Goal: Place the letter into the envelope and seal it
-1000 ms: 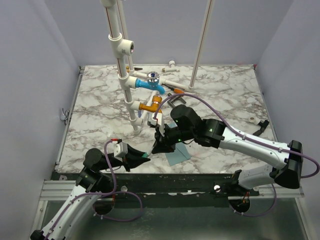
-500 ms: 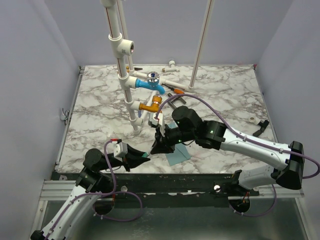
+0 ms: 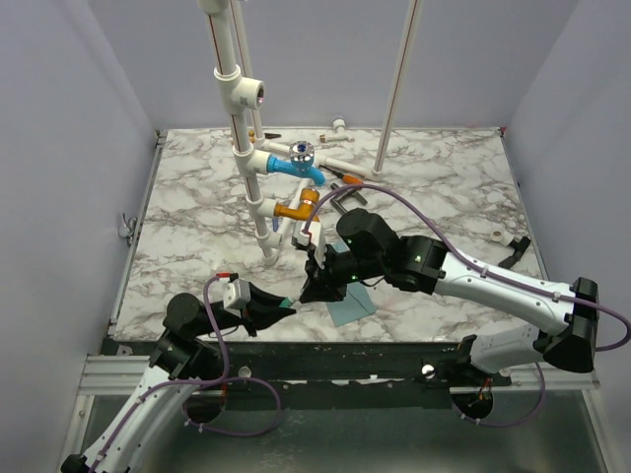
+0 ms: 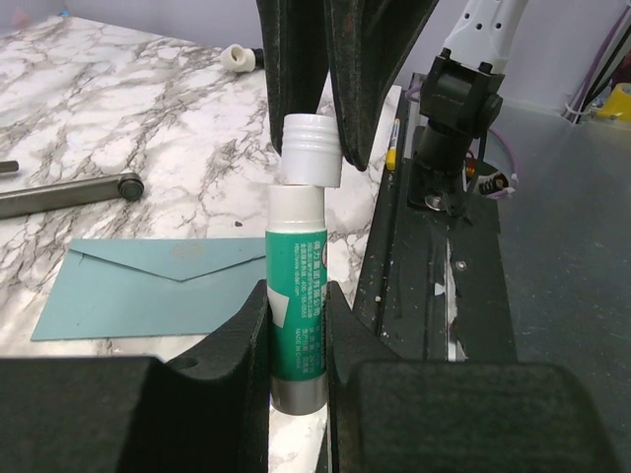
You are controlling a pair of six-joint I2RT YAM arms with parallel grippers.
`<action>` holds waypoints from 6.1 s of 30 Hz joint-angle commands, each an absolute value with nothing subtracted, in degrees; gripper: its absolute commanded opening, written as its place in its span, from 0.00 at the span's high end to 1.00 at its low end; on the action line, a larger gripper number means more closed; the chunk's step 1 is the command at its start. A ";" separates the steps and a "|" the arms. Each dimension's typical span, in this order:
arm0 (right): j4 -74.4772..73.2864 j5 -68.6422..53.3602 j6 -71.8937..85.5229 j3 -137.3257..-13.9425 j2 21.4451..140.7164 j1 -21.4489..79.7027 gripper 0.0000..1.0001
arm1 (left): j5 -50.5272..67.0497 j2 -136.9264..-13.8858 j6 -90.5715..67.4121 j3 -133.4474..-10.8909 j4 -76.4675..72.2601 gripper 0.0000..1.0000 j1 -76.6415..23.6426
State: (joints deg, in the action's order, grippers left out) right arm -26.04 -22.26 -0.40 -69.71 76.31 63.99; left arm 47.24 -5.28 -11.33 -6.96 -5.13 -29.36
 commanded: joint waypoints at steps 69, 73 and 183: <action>-25.19 -6.46 8.29 -73.83 77.27 68.12 0.03 | 45.88 -4.46 -10.02 -6.77 -11.78 1.00 -28.65; -25.26 -8.90 7.74 -74.49 80.20 68.16 0.03 | 45.81 -4.40 -10.04 -6.78 -11.87 1.00 -28.65; -14.07 19.52 14.13 -52.52 86.84 22.35 0.99 | 44.00 -3.69 -11.26 -6.15 -12.13 0.04 -28.48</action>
